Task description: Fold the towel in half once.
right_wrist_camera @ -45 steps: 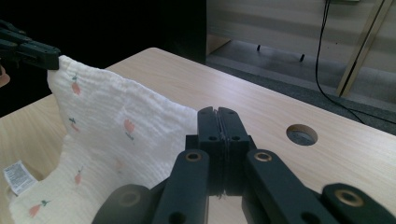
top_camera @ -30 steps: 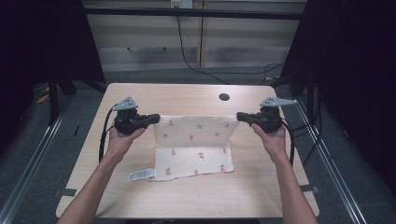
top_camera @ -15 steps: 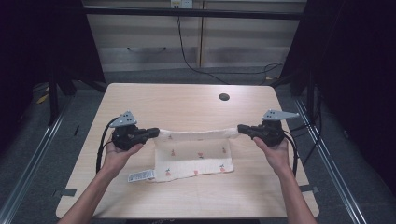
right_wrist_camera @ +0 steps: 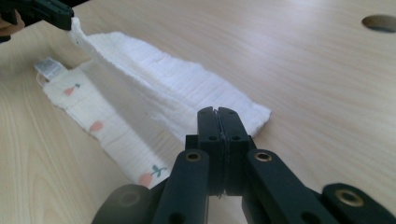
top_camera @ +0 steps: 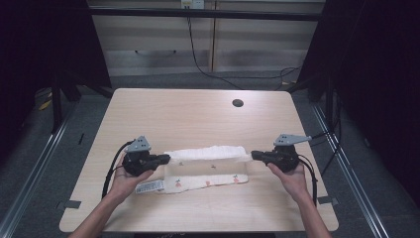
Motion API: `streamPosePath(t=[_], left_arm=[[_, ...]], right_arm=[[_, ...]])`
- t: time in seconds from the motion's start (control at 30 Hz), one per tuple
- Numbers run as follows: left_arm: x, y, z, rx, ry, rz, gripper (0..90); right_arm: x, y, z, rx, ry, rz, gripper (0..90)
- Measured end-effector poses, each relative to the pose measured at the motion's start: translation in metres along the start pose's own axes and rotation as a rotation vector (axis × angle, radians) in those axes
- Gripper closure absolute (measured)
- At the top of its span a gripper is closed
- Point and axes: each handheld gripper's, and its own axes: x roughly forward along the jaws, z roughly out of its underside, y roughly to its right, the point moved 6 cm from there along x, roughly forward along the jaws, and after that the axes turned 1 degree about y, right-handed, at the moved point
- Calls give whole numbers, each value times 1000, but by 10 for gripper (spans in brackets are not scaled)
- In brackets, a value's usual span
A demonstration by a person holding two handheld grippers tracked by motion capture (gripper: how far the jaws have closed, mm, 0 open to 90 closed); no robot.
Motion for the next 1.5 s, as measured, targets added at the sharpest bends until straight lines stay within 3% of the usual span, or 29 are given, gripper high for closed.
streamPosePath(t=[0.23, 0.33, 0.47, 0.5, 0.7, 0.83, 0.93, 1.13, 1.3, 1.5], left_arm=[[10, 9, 13, 14, -41, 11, 859], [8, 16, 20, 34, -68, 23, 858], [1, 26, 25, 31, -53, 41, 858], [0, 29, 27, 48, -64, 46, 858], [7, 37, 44, 52, -117, 82, 849], [8, 35, 48, 38, -133, 95, 821], [4, 35, 47, 26, -111, 101, 752], [-8, 28, 37, -16, -41, 115, 664], [-1, 16, 25, -22, -39, 65, 658], [23, -5, 18, -33, -64, 13, 680]], right_arm=[[6, -2, 16, 2, -64, 1, 892], [2, -3, 18, 1, -67, 1, 892], [-1, -12, 26, -15, -91, -13, 891], [0, -14, 28, -17, -98, -12, 891], [7, -18, 47, -3, -150, -24, 889], [11, -19, 57, 0, -189, -25, 885], [11, -21, 58, -3, -194, -31, 863], [1, -23, 48, 6, -145, -32, 776], [1, -17, 29, 13, -85, -24, 747], [33, -10, 11, -1, -86, -22, 790]])
